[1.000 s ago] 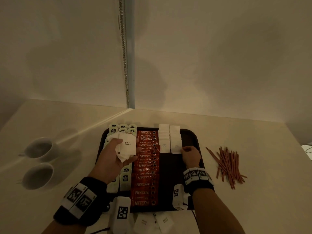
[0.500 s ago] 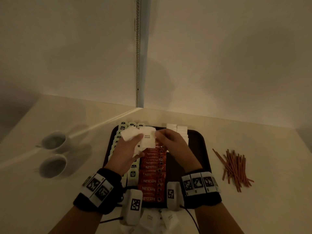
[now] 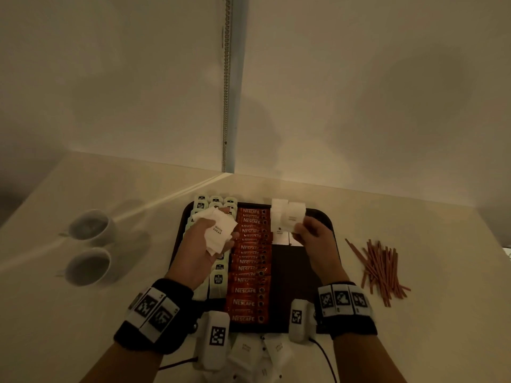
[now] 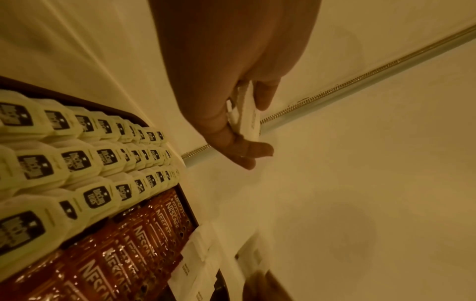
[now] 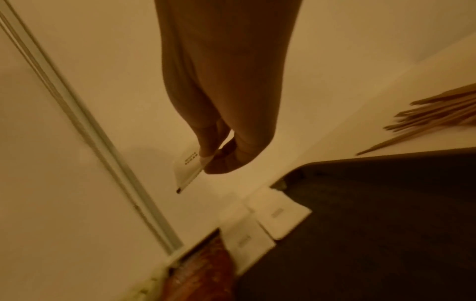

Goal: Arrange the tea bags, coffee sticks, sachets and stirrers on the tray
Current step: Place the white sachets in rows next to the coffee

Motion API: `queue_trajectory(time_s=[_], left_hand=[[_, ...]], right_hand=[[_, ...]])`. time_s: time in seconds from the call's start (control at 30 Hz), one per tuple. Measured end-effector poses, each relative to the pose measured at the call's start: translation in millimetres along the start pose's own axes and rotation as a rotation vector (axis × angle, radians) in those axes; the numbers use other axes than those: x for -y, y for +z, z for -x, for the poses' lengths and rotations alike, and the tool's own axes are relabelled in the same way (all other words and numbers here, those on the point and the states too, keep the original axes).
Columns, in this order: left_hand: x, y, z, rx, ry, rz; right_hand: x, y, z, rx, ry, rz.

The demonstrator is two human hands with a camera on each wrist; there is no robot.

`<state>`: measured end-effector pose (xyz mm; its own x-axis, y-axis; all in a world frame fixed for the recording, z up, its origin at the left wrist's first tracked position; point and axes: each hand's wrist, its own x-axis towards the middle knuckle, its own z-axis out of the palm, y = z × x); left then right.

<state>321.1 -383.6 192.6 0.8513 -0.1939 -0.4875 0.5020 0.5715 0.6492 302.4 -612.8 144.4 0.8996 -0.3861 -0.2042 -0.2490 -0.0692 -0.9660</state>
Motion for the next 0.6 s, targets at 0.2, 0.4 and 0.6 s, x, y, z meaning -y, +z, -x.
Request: queue_trajectory(time_s=[0.2,0.4,0.6], left_hand=[[-1.3,-3.8,-2.1,0.0,0.027,-0.011],[0.4,-2.5,-5.0,-0.004,0.017,-0.012],[-1.9,-4.5,-7.0,-0.03,-0.019,0.001]], right_hand=[[-61.0,-14.9,-25.4,-0.153,0.185,0.368],[-73.8,-0.5,-35.3,-0.146,0.236,0.384],[-75.7,8.9,-42.5,-0.14,0.261,0.426]])
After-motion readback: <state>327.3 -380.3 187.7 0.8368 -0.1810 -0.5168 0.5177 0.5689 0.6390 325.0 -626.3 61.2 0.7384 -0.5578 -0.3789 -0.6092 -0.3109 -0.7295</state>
